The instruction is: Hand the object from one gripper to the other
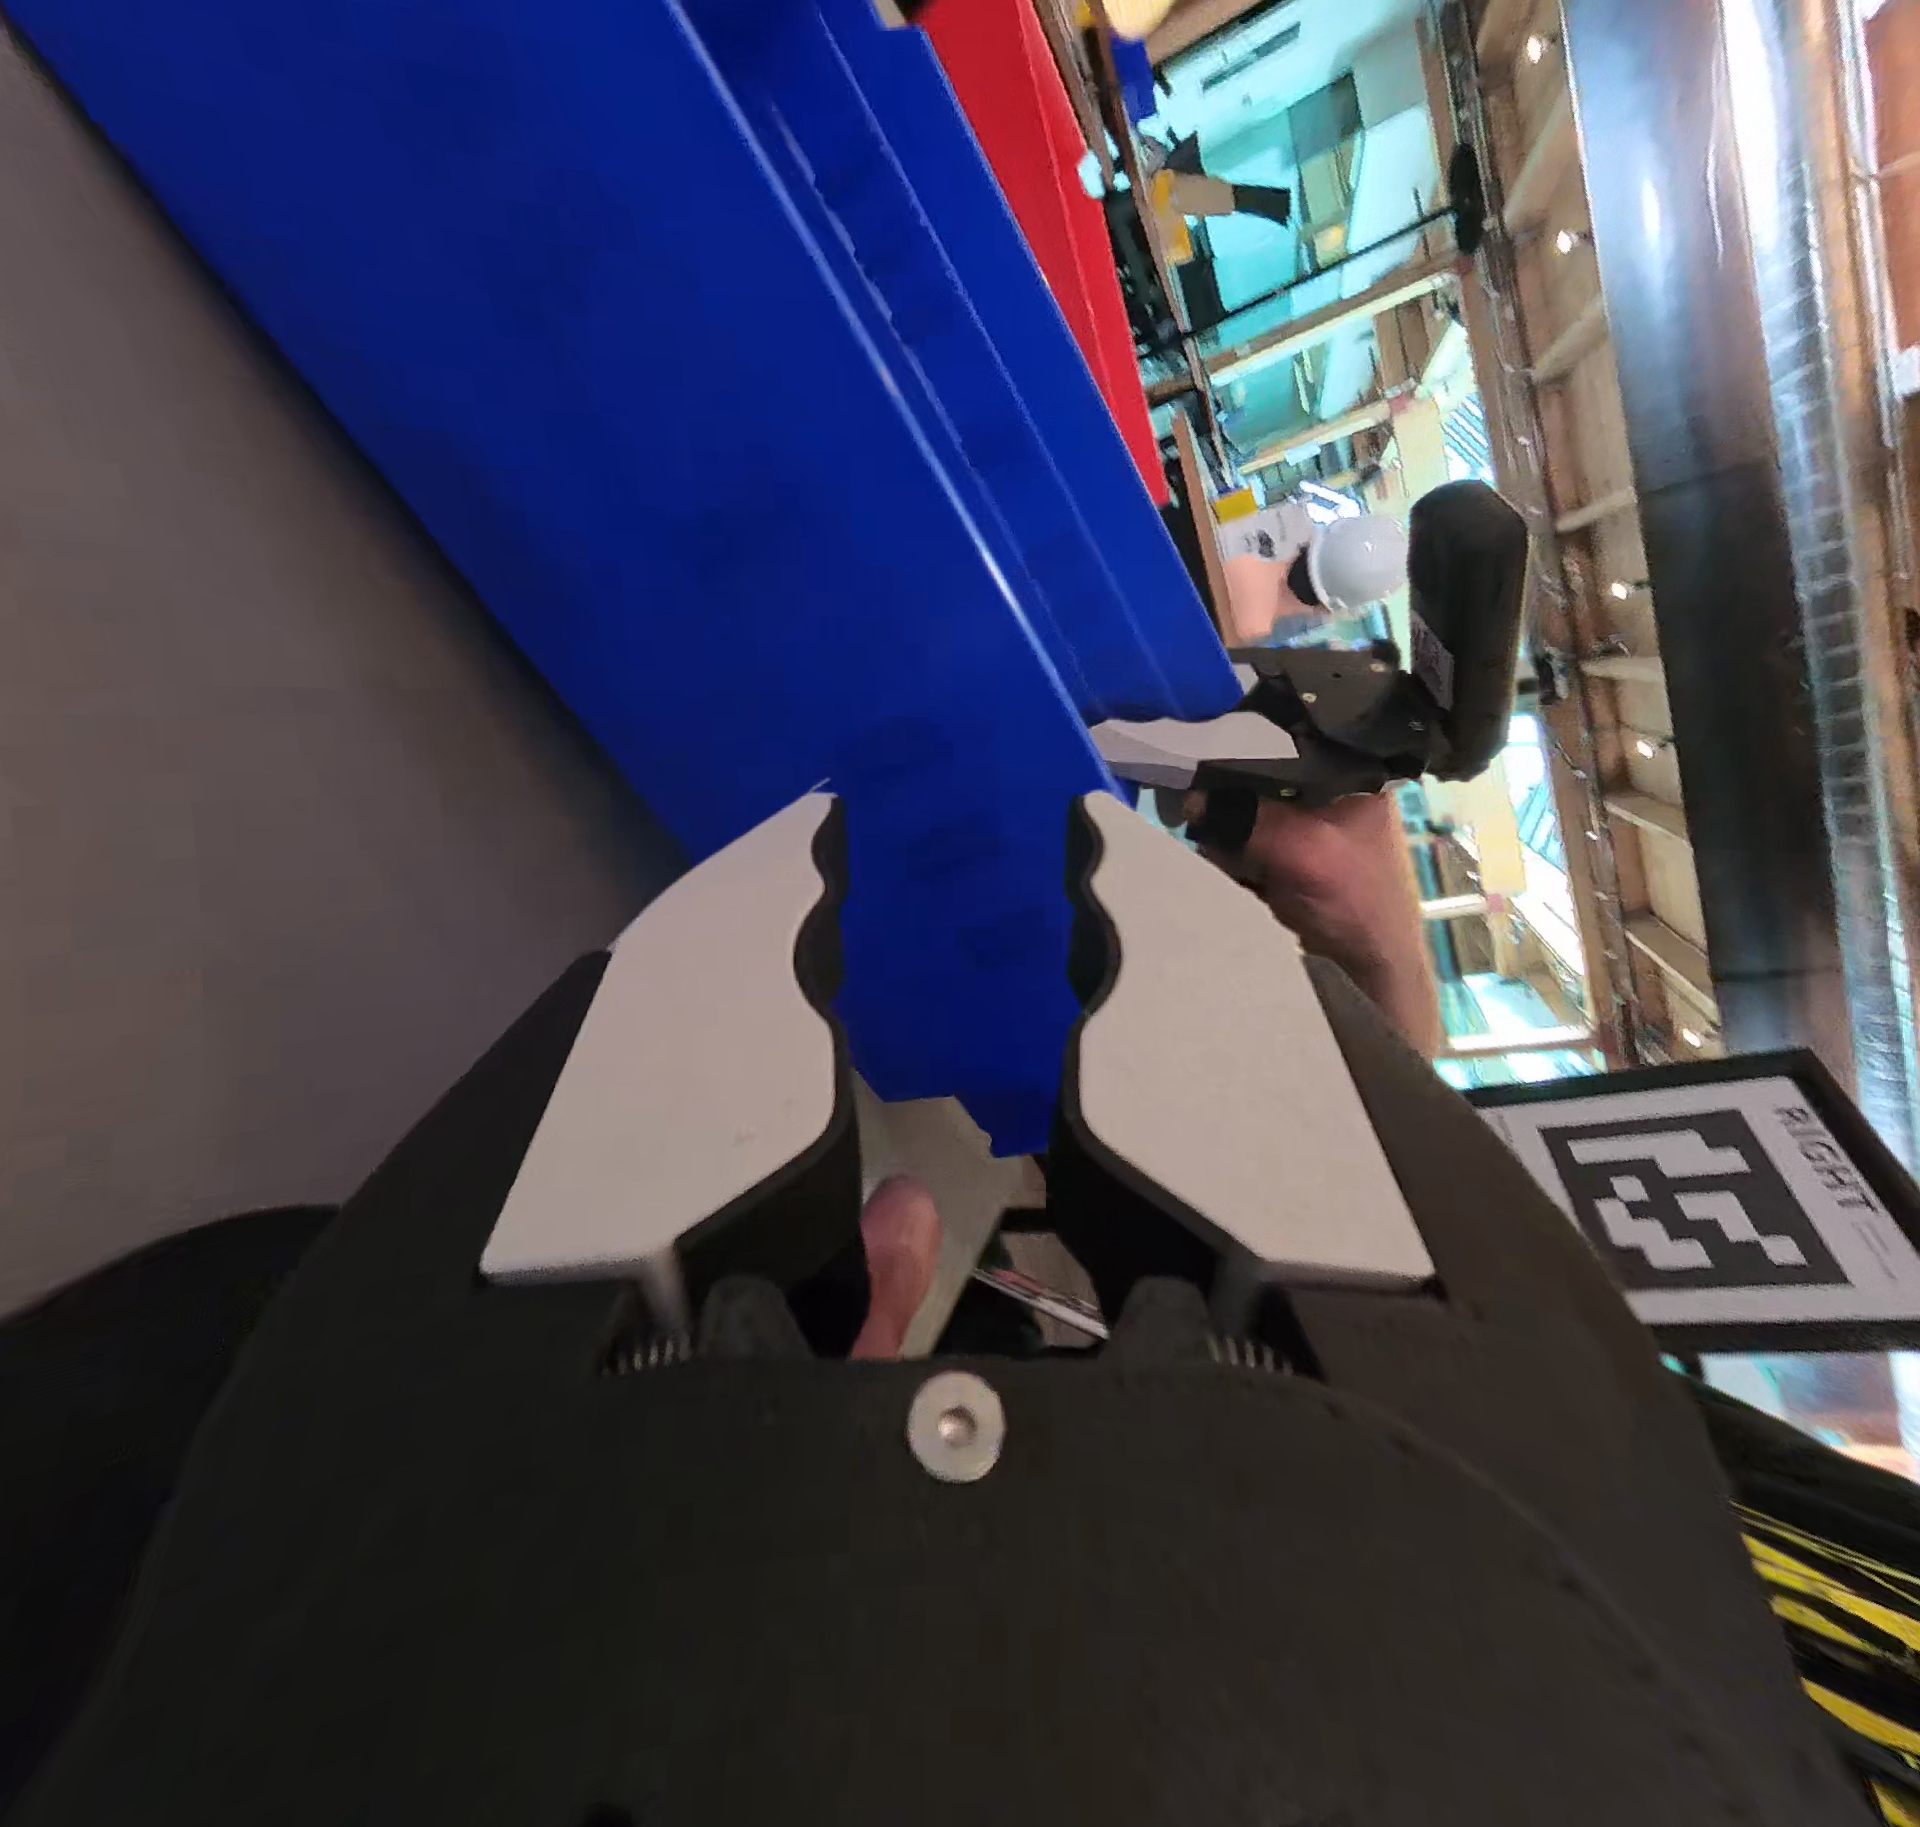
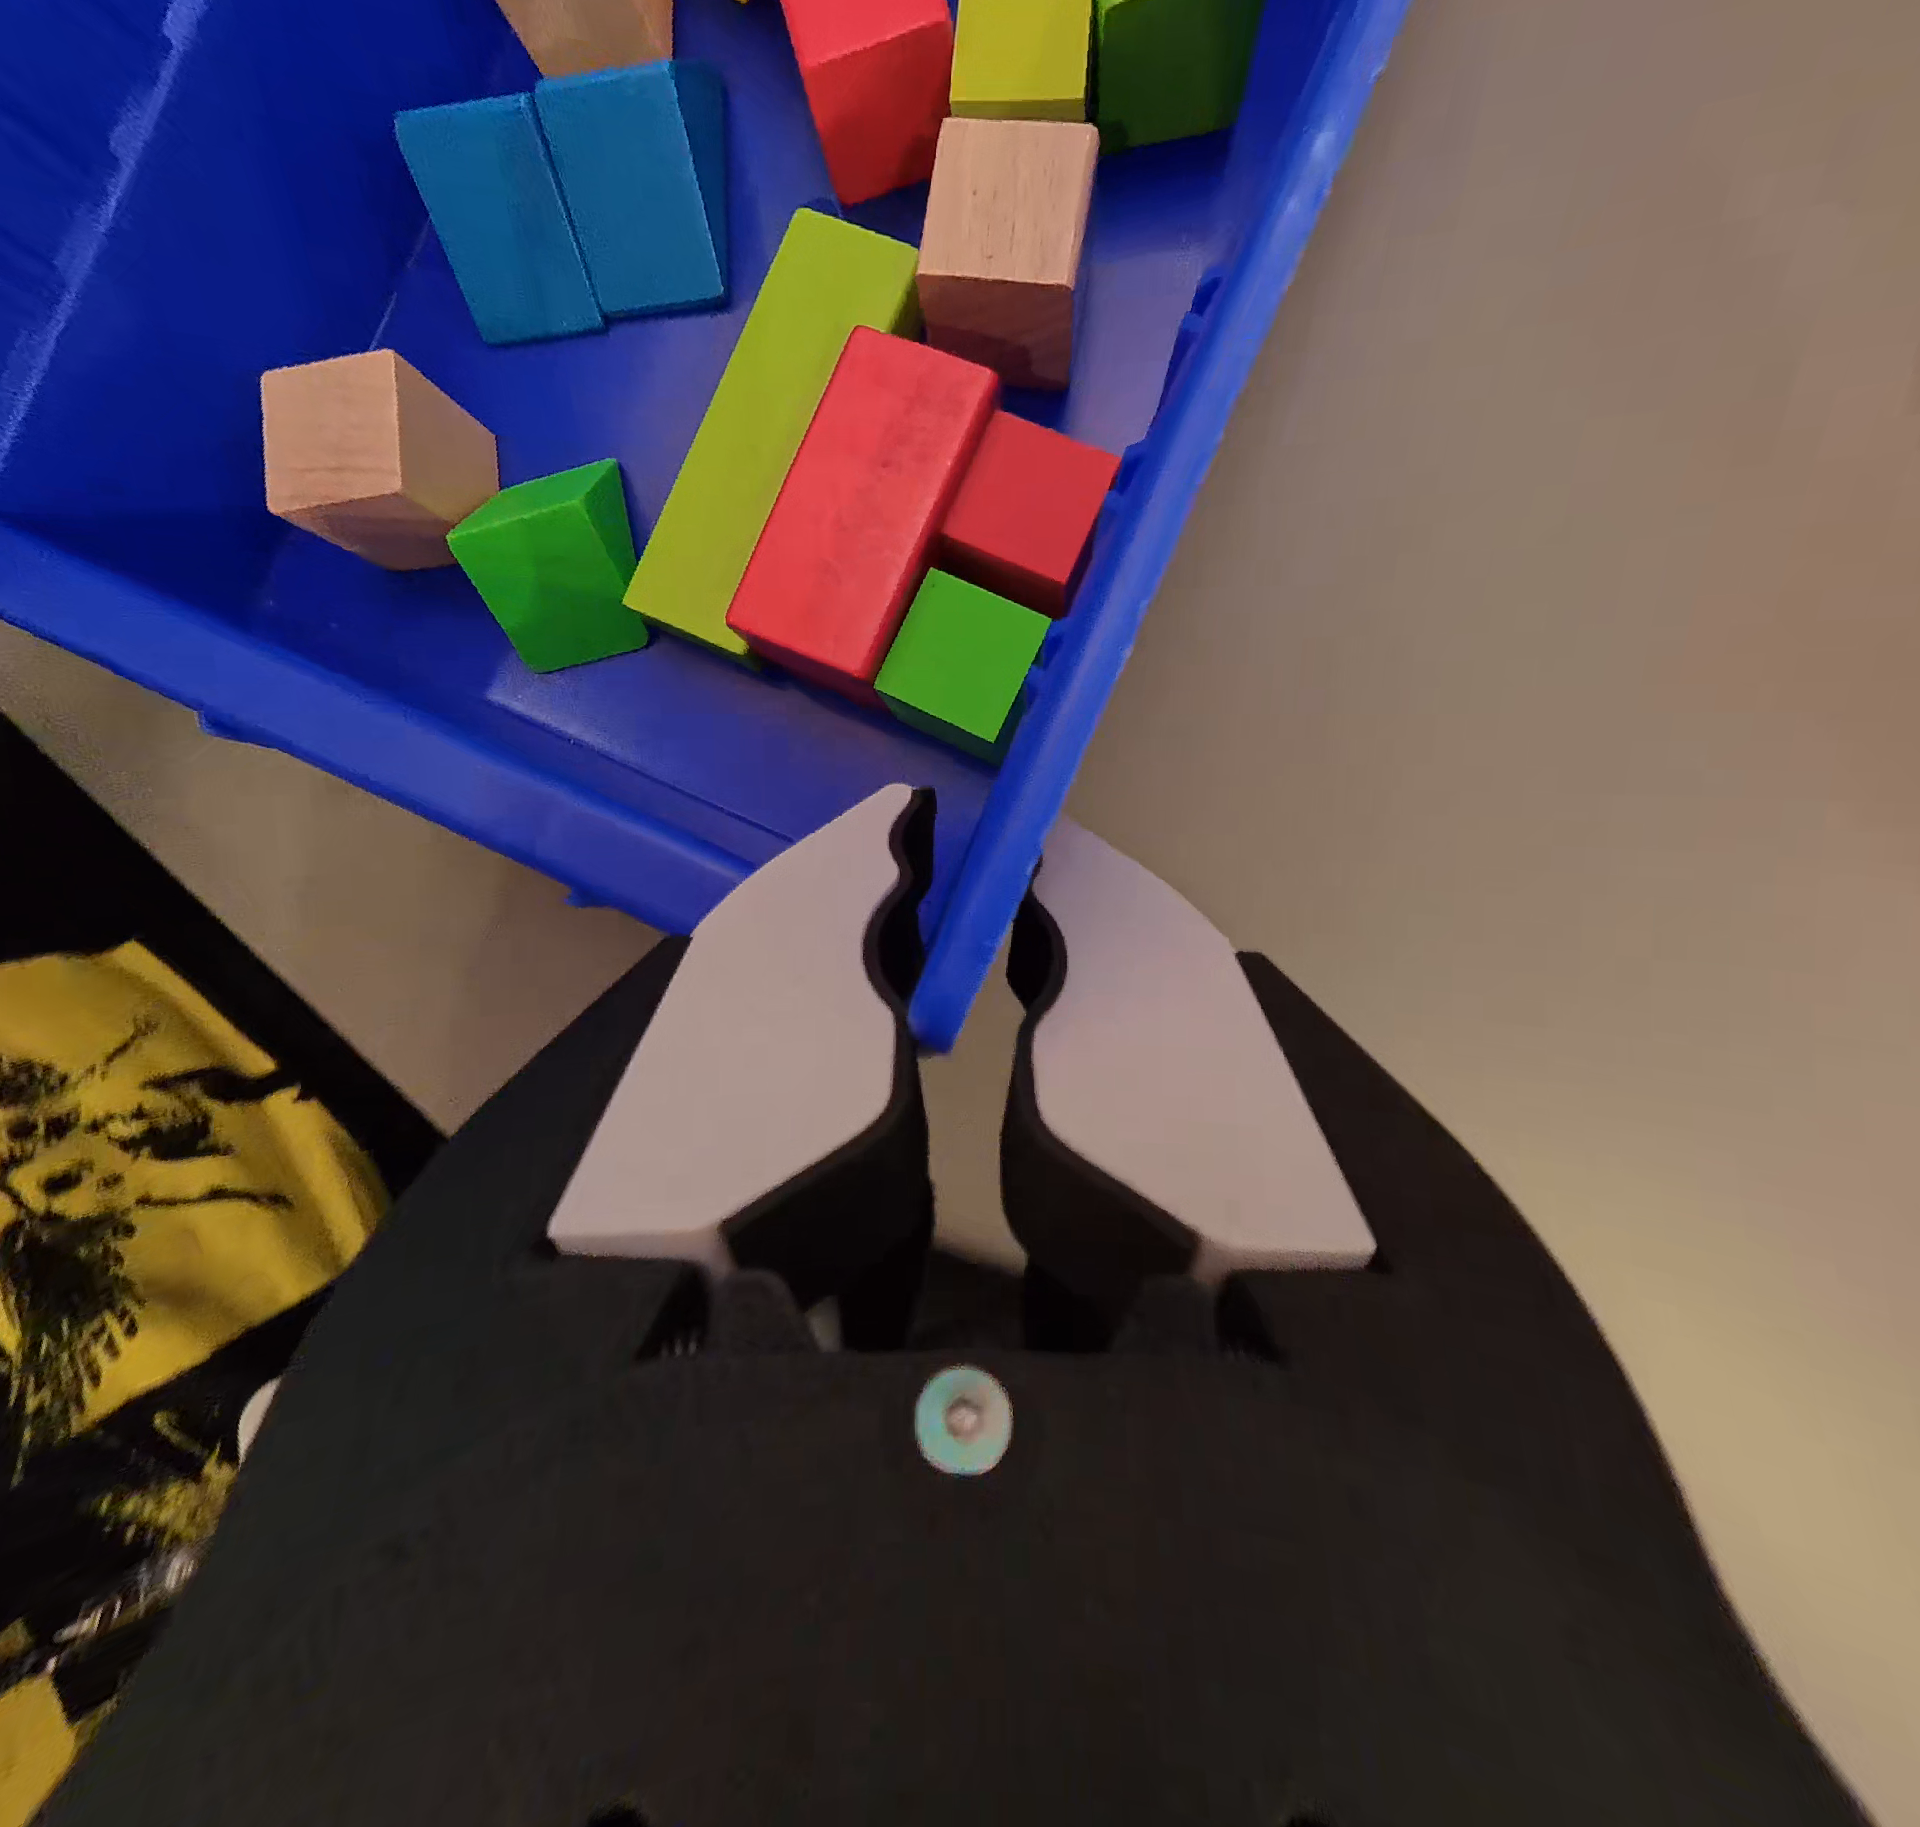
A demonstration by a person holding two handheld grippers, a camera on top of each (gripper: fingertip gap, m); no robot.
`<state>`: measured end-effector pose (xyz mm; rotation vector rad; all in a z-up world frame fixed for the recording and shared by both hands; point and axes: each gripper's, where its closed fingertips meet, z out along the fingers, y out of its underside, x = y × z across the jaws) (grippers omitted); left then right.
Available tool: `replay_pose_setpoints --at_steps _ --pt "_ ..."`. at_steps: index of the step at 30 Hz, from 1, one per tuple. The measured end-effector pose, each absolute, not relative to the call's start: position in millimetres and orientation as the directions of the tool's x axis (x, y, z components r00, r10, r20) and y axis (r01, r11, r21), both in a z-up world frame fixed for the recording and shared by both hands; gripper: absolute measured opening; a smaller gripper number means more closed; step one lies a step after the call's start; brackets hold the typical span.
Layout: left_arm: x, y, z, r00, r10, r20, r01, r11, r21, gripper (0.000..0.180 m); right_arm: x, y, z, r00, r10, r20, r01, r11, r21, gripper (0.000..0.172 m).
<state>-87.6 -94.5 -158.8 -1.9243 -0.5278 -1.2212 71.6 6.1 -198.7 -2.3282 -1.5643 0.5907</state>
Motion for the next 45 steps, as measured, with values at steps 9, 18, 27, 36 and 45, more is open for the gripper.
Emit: replay_pose_setpoints --at_steps 9,18,27,36,45 --pt "-224.9 -91.7 -174.7 0.556 0.056 0.829 0.724 -0.522 -0.451 0.024 -61.9 10.1 -216.0 0.233 0.956 -0.18 0.814 -0.293 -0.502 0.013" --pt "-335.7 -71.0 -202.5 0.624 0.224 0.749 0.753 -0.43 -0.498 0.001 -166.1 -17.0 -230.2 0.203 0.919 -0.337 0.766 -0.364 -0.529 0.04" --pt "-420.6 -33.8 -206.7 0.673 0.25 0.696 0.72 -0.438 -0.538 0.0 -238.0 -16.9 -231.7 0.179 0.916 -0.36 0.766 -0.359 -0.533 0.067" --pt "-469.5 -37.2 -196.5 0.675 0.257 0.691 0.731 -0.36 -0.58 0.023 -243.6 -2.3 -208.0 0.134 0.918 -0.373 0.734 -0.345 -0.585 0.077" --pt "-424.7 -94.5 -31.0 0.822 -0.232 0.521 0.547 0.062 -0.835 0.075 -101.1 37.7 -113.8 0.123 0.966 -0.229 0.549 -0.258 -0.795 0.071"
